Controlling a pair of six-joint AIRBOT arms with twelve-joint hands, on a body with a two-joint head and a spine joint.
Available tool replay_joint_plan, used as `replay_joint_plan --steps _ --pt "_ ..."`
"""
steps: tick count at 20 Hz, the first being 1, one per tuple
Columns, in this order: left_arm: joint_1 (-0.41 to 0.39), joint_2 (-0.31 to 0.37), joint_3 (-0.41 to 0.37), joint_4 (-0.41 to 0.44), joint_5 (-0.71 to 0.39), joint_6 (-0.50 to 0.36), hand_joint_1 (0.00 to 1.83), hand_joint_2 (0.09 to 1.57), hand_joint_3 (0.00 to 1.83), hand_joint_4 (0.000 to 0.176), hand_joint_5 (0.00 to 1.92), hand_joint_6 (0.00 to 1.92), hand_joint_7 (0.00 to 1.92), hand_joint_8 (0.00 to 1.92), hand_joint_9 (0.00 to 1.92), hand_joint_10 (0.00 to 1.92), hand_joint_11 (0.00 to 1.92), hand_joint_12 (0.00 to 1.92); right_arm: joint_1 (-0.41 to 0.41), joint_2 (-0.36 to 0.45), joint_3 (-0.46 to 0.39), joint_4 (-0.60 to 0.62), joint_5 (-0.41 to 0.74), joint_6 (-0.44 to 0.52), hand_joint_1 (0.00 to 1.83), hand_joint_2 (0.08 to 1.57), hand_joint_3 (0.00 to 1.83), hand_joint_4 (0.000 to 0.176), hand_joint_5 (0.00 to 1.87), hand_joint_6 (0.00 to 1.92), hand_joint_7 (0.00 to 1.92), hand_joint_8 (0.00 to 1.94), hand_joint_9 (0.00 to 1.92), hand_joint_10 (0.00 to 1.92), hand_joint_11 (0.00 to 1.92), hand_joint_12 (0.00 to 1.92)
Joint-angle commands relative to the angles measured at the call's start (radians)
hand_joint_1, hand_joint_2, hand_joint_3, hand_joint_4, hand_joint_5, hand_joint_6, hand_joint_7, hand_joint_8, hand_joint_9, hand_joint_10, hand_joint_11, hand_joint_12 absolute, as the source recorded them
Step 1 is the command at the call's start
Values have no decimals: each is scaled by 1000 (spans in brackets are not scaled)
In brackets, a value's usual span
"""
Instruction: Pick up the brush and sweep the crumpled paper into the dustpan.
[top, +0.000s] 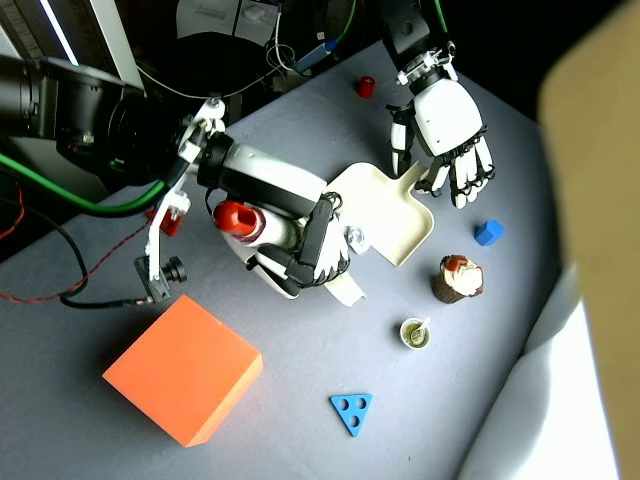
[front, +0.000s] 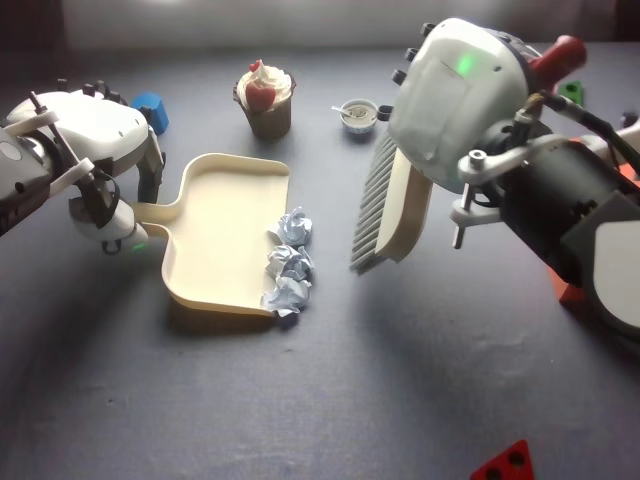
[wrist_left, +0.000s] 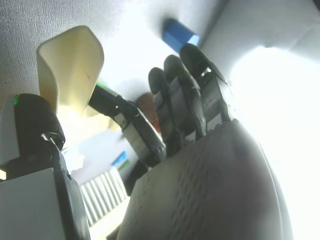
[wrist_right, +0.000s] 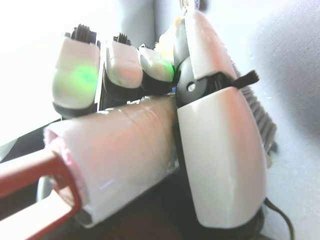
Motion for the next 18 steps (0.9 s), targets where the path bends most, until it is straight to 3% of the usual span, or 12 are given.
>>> replay_joint_plan --steps 1,4,5,7,8,10,11,13,14,15,17,18 --pt "-7 6 -2 34 -71 1 1085 1071 0 74 1079 817 451 3 377 6 118 764 28 2 -6 -43 -45 -68 1438 1254 0 167 934 1921 1172 1941 1334 1921 1480 1921" --pt "-6 5 -1 34 -71 1 1080 1069 0 96 1084 807 453 3 381 3 120 746 70 -21 -5 70 -1 -187 1424 1253 0 160 905 1921 1173 1941 1341 1921 1467 1921" --pt "-6 5 -2 34 -71 1 1091 1071 0 58 1081 813 435 2 372 2 111 741 77 -29 -5 112 16 -224 1413 1263 4 154 895 1921 1171 1941 1345 1921 1473 1921" --pt "-6 5 -2 35 -68 1 1082 1075 1 74 1070 831 440 4 371 1 105 731 87 -47 -6 181 25 -303 1407 1261 3 150 882 1921 1196 1941 1350 1921 1470 1921" --pt "-6 5 -2 36 -66 1 1095 1078 1 34 1064 842 429 2 356 2 94 732 87 -55 -6 193 25 -323 1424 1257 0 147 883 1921 1196 1941 1349 1921 1470 1921" --pt "-5 5 -3 39 -65 1 1074 1083 1 83 1050 864 440 3 381 6 128 748 87 -71 -3 225 19 -372 1429 1251 0 128 900 1921 1202 1941 1356 1921 1464 1921" --pt "-4 5 -3 44 -64 1 1077 1078 0 83 1063 843 445 2 389 5 127 753 85 -80 2 242 12 -391 1413 1247 0 124 904 1921 1208 1941 1361 1921 1470 1921" --pt "-3 5 -3 60 -64 -7 1086 1070 0 75 1082 813 441 0 380 1 120 742 77 -97 16 246 7 -410 1411 1253 1 114 899 1921 1205 1941 1372 1921 1475 1921" --pt "-1 6 -2 74 -68 -18 1105 1066 0 25 1092 796 445 1 382 1 127 748 67 -104 26 246 7 -416 1427 1249 0 114 922 1921 1207 1941 1370 1921 1486 1921" --pt "0 6 -1 93 -78 -31 1083 1079 1 63 1060 849 432 1 361 0 95 741 58 -107 35 246 7 -420 1431 1240 0 117 962 1921 1210 1941 1366 1921 1483 1921" --pt "3 7 1 119 -92 -49 1083 1079 1 65 1060 850 439 3 361 0 96 742 43 -114 45 245 3 -419 1442 1238 0 119 974 1921 1206 1941 1356 1921 1477 1921" --pt "3 7 2 126 -94 -53 1097 1073 0 38 1077 822 440 2 376 4 125 750 39 -118 47 234 3 -412 1441 1232 0 121 988 1921 1204 1941 1344 1921 1466 1921"
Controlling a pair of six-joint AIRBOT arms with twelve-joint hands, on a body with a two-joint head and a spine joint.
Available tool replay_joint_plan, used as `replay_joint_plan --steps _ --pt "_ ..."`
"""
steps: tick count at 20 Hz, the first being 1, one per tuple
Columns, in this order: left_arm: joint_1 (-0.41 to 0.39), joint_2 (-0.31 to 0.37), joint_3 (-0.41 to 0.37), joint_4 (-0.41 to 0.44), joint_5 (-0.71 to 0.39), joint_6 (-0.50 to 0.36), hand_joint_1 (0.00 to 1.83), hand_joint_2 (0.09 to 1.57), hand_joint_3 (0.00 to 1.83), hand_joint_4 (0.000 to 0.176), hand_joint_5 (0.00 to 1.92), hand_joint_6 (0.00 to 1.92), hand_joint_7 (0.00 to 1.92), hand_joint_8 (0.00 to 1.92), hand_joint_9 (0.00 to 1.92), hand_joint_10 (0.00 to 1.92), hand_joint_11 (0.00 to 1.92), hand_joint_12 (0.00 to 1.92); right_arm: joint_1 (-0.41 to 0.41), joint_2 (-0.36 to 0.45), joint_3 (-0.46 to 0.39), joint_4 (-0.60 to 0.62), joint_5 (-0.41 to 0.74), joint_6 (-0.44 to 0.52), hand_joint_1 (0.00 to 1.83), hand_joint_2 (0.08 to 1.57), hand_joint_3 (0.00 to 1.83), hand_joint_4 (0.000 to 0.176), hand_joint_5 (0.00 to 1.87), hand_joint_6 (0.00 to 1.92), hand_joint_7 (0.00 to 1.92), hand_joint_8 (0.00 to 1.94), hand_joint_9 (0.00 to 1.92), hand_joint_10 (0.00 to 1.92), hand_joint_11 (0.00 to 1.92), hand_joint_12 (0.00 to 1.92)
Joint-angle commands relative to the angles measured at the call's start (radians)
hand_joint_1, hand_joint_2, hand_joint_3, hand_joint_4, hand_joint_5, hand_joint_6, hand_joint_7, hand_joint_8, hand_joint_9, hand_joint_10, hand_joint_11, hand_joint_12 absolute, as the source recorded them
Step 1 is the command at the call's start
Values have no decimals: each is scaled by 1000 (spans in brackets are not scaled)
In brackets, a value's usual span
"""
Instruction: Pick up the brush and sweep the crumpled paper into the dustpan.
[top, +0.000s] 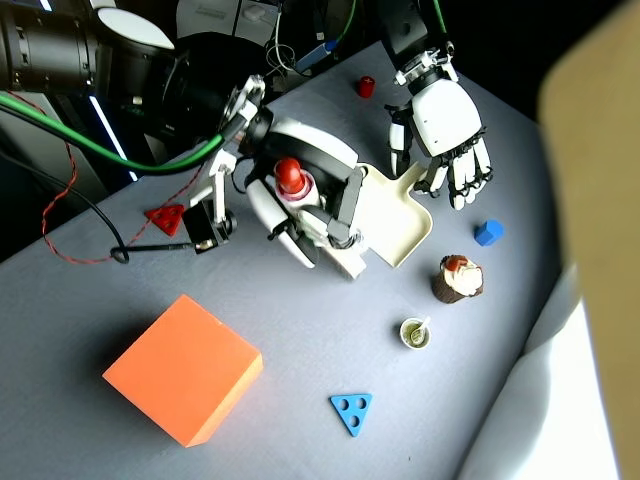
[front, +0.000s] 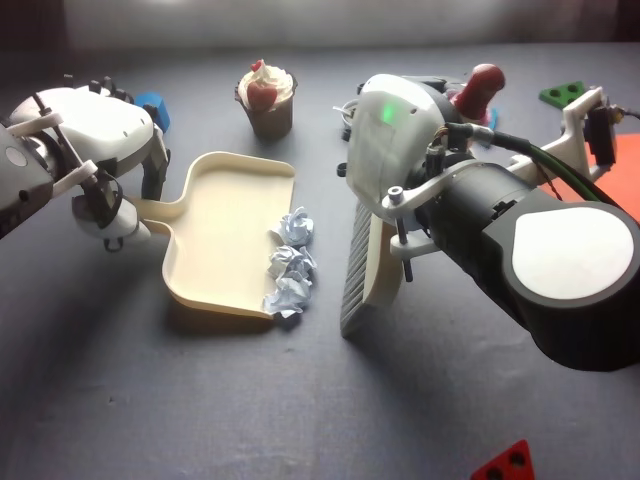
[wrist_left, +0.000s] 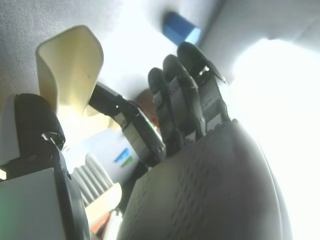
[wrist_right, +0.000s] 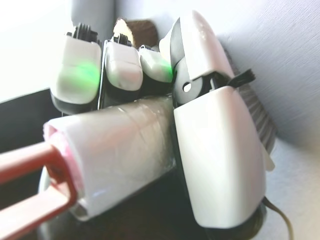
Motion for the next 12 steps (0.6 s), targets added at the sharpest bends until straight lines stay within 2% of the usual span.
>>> replay_joint_plan --steps 1,2,3,4,5,7,8,9,10,11,12 --pt "-1 6 5 42 -89 -5 1087 1079 1 54 1060 848 428 1 364 1 115 747 0 0 0 -99 -35 0 1440 1240 0 123 1012 1921 1205 1941 1338 1921 1458 1921" --pt "1 6 6 47 -93 -12 1093 1083 1 31 1053 861 429 1 362 0 90 741 -2 -5 5 -115 -35 15 1443 1241 0 124 999 1921 1212 1941 1340 1921 1457 1921" --pt "6 5 5 58 -102 -26 1100 1078 0 20 1066 839 429 1 361 0 78 740 -5 -11 12 -126 -35 25 1439 1239 0 125 999 1921 1217 1941 1345 1921 1450 1921" --pt "10 5 4 62 -106 -32 1093 1077 0 41 1068 835 437 3 363 1 85 746 -11 -17 25 -132 -33 30 1437 1242 1 125 993 1921 1220 1941 1342 1921 1441 1921" --pt "13 5 4 68 -109 -38 1101 1073 0 27 1078 820 444 3 374 3 103 764 -12 -22 37 -145 -33 39 1450 1237 0 124 1018 1921 1227 1941 1352 1921 1456 1921" --pt "16 5 2 69 -114 -41 1091 1081 1 39 1059 852 441 0 371 0 73 801 -12 -44 71 -177 -31 69 1446 1244 1 123 1002 1921 1216 1941 1339 1921 1448 1921" --pt "16 5 2 69 -114 -41 1092 1081 0 37 1057 854 433 0 356 0 65 805 -8 -54 86 -186 -31 81 1436 1238 0 122 1000 1921 1208 1941 1331 1921 1445 1921" --pt "17 5 2 69 -114 -42 1078 1083 0 72 1052 861 438 2 361 2 67 811 -6 -64 100 -206 -30 97 1428 1236 0 121 980 1921 1214 1941 1330 1921 1438 1921" --pt "17 5 2 69 -114 -42 1082 1083 0 61 1051 863 438 1 365 2 69 803 -3 -72 110 -222 -26 117 1428 1238 0 117 966 1921 1218 1941 1332 1921 1448 1921" --pt "17 5 2 69 -113 -42 1091 1084 0 38 1052 862 438 0 363 1 74 791 0 -80 118 -232 -23 130 1431 1243 2 116 963 1921 1216 1941 1332 1921 1451 1921" --pt "17 5 2 69 -114 -43 1089 1082 0 47 1056 855 437 0 362 0 74 779 0 -87 123 -238 -21 141 1434 1239 0 114 966 1921 1223 1941 1339 1921 1451 1921"
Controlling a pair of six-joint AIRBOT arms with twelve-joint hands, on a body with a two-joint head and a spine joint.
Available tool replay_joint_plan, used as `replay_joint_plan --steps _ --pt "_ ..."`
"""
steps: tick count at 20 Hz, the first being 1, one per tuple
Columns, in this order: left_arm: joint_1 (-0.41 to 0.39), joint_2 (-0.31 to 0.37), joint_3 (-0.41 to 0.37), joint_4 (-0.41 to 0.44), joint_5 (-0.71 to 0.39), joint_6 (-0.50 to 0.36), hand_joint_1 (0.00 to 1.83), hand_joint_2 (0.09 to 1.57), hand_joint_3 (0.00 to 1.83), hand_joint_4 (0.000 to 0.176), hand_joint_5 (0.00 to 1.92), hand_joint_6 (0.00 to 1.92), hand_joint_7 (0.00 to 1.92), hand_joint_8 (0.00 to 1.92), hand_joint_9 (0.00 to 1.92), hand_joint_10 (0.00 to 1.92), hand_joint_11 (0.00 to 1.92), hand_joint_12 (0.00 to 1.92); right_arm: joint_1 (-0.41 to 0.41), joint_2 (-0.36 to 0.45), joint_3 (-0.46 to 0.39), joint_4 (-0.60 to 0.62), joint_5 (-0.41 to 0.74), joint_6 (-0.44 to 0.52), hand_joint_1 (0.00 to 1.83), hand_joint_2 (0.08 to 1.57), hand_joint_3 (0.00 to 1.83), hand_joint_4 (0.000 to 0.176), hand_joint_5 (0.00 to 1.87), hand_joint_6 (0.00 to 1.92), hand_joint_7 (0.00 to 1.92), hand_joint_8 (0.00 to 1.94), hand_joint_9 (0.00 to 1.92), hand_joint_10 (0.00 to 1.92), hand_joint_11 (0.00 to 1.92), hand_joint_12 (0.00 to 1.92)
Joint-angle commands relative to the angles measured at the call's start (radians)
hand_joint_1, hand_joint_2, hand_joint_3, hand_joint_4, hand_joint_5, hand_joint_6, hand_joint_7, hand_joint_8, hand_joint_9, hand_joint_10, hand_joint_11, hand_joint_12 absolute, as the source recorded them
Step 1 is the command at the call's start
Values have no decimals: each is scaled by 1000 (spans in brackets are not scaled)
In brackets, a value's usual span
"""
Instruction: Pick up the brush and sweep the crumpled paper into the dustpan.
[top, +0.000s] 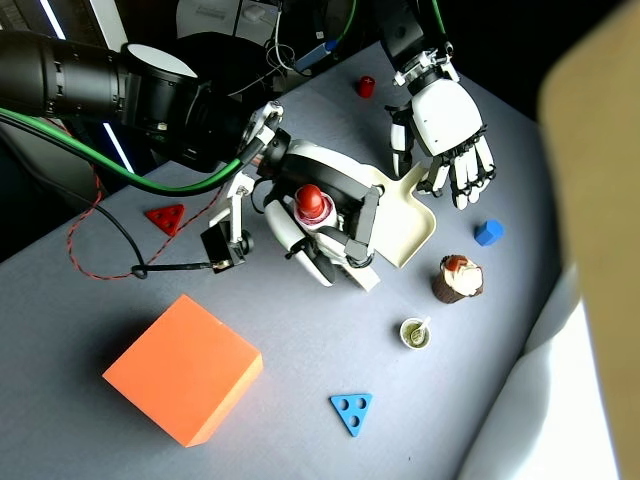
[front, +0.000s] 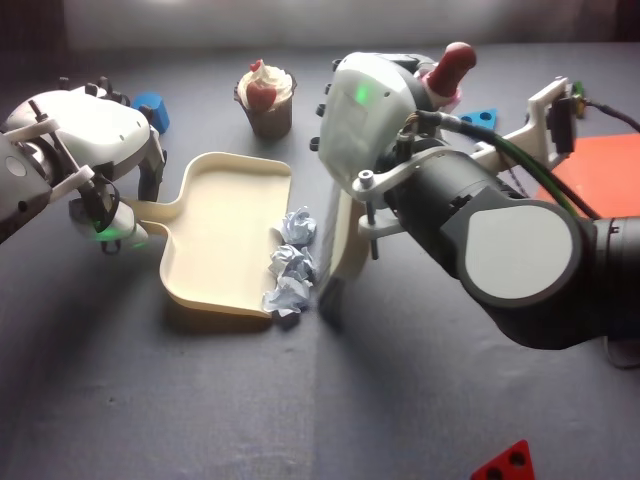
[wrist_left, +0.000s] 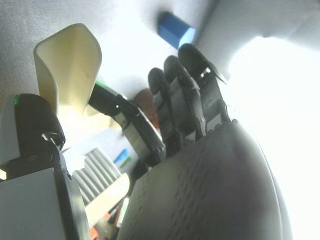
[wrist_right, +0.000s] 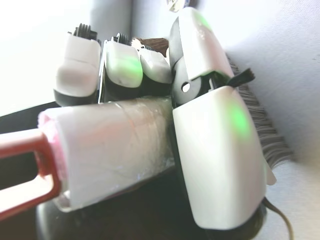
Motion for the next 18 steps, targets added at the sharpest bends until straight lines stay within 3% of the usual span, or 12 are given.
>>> replay_joint_plan --steps 1,3,4,6,8,9,10,11,12,14,16,18 --pt "-5 6 2 32 -90 2 1091 1082 0 38 1057 855 437 0 363 1 75 780 7 -2 7 -90 -30 -3 1433 1243 1 112 992 1921 1223 1941 1347 1921 1454 1921" --pt "-5 6 2 31 -91 2 1093 1081 0 35 1057 853 440 0 366 1 78 792 8 -33 26 -103 -30 12 1441 1249 2 113 967 1921 1203 1941 1323 1921 1445 1921" --pt "-5 6 2 29 -93 2 1103 1084 1 3 1051 862 428 0 348 1 62 796 11 -51 37 -115 -30 29 1453 1245 0 114 964 1921 1204 1941 1331 1921 1451 1921" --pt "-5 6 3 28 -95 1 1092 1077 0 46 1067 837 438 1 361 1 80 791 19 -69 58 -140 -30 40 1431 1249 3 113 986 1921 1227 1941 1366 1921 1475 1921" --pt "-5 5 3 28 -95 1 1091 1077 0 49 1067 837 426 0 355 0 76 788 26 -80 74 -191 -28 93 1426 1242 0 112 990 1921 1228 1941 1357 1921 1460 1921" --pt "-5 5 3 28 -94 1 1093 1084 2 30 1050 864 410 0 330 0 67 783 26 -86 82 -222 -27 116 1434 1240 0 110 941 1921 1229 1941 1338 1921 1454 1921" --pt "-5 5 3 28 -95 1 1093 1084 2 30 1050 864 410 0 330 0 67 783 27 -90 89 -238 -27 133 1434 1240 0 110 941 1921 1229 1941 1338 1921 1454 1921" --pt "-5 5 3 27 -96 1 1085 1085 1 50 1047 870 417 3 340 4 78 785 29 -97 97 -253 -27 153 1429 1246 2 110 930 1921 1227 1941 1335 1921 1454 1921" --pt "-5 4 3 26 -97 1 1085 1085 1 50 1047 870 417 3 340 4 78 785 31 -102 105 -258 -27 169 1429 1246 2 110 930 1921 1227 1941 1335 1921 1454 1921" --pt "-6 3 5 25 -98 1 1094 1079 0 37 1064 843 436 5 363 8 90 789 35 -105 110 -284 -40 242 1429 1247 2 110 958 1921 1210 1941 1327 1921 1446 1921" --pt "-8 3 7 25 -98 1 1100 1084 0 10 1051 863 436 1 359 1 77 794 33 -102 102 -347 -77 310 1436 1241 0 107 921 1921 1197 1941 1337 1921 1457 1921" --pt "-12 2 10 24 -97 1 1082 1091 0 50 1034 891 427 0 339 0 51 802 28 -82 78 -412 -107 383 1435 1240 0 97 936 1921 1193 1941 1331 1921 1453 1921"
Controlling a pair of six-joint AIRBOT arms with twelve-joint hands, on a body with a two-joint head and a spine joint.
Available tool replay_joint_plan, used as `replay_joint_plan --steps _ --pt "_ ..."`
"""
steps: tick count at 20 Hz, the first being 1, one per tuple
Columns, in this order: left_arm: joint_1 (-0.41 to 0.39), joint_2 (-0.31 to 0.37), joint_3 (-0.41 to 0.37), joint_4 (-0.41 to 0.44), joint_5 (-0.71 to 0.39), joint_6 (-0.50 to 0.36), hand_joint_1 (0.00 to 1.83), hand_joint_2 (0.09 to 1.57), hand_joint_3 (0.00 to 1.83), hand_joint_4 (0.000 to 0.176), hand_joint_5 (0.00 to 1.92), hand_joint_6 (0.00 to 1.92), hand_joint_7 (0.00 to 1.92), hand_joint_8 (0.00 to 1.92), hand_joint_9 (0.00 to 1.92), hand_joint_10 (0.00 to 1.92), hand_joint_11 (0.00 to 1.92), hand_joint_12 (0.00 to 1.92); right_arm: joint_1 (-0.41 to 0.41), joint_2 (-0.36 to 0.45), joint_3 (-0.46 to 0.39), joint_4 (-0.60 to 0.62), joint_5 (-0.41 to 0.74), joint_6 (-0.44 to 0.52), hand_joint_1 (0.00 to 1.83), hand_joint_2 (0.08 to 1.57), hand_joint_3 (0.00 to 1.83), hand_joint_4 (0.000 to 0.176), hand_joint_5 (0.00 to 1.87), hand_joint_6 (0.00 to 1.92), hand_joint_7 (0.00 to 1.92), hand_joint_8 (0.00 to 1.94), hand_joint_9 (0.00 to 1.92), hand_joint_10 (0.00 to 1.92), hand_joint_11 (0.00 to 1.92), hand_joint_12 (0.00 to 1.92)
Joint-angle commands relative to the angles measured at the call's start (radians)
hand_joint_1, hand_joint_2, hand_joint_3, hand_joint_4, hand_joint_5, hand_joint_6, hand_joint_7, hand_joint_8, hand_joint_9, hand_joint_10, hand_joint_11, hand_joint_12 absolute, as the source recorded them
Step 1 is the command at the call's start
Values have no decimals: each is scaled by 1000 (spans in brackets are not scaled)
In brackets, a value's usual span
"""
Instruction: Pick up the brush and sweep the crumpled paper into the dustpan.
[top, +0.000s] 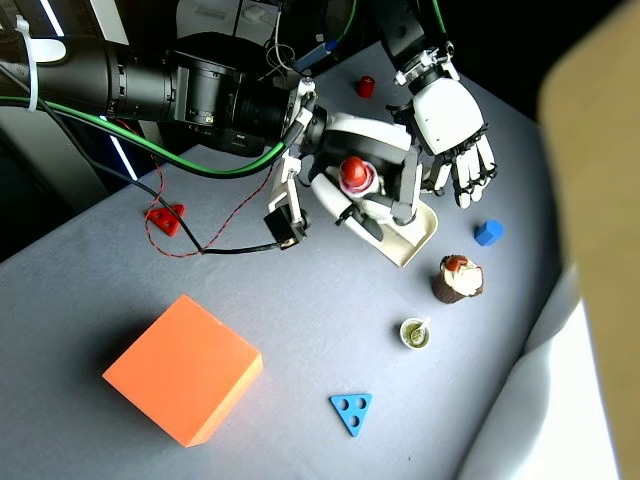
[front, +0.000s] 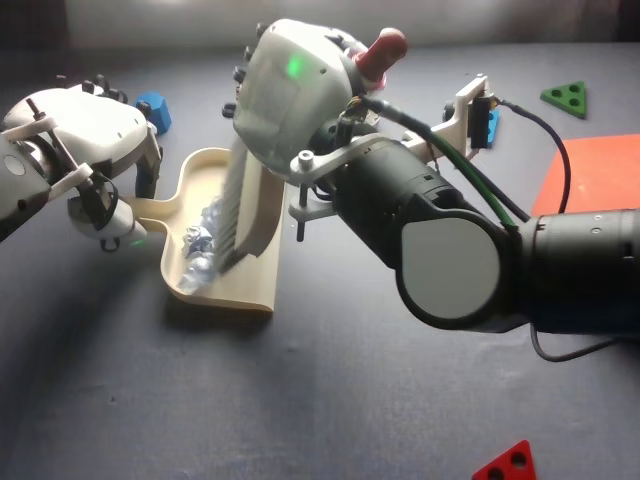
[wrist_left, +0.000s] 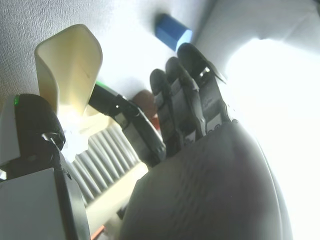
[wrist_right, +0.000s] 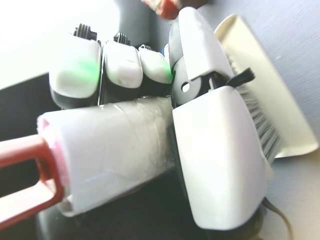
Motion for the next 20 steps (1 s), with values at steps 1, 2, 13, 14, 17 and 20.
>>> replay_joint_plan --steps 1,2,13,14,17,20 --pt "-12 1 7 30 -86 3 1086 1086 0 48 1047 870 428 1 339 1 58 789 10 21 -12 -87 -98 -7 1440 1231 0 96 927 1921 1201 1941 1333 1921 1456 1921" --pt "-12 1 8 30 -86 3 1085 1086 0 50 1047 870 427 1 335 0 53 785 10 30 -23 -87 -101 -7 1445 1220 0 96 933 1921 1209 1941 1336 1921 1458 1921" --pt "-13 1 9 30 -80 3 1062 1085 0 112 1045 872 429 2 338 0 64 732 17 125 -62 -6 24 -135 1458 1225 0 81 904 1921 1178 1941 1329 1921 1448 1921" --pt "-13 1 9 30 -80 3 1051 1095 3 121 1019 914 421 1 327 2 45 738 11 117 -52 -6 22 -126 1448 1228 0 79 909 1921 1174 1941 1329 1921 1452 1921" --pt "-13 0 9 30 -79 3 1061 1086 0 115 1042 877 424 3 347 5 52 750 -2 85 -23 -45 16 -80 1446 1226 0 80 931 1921 1183 1941 1342 1921 1466 1921" --pt "-13 0 9 29 -78 3 1059 1093 2 104 1026 904 415 0 318 0 43 739 -6 51 1 -66 8 -69 1425 1233 2 76 950 1921 1204 1941 1359 1921 1469 1921"
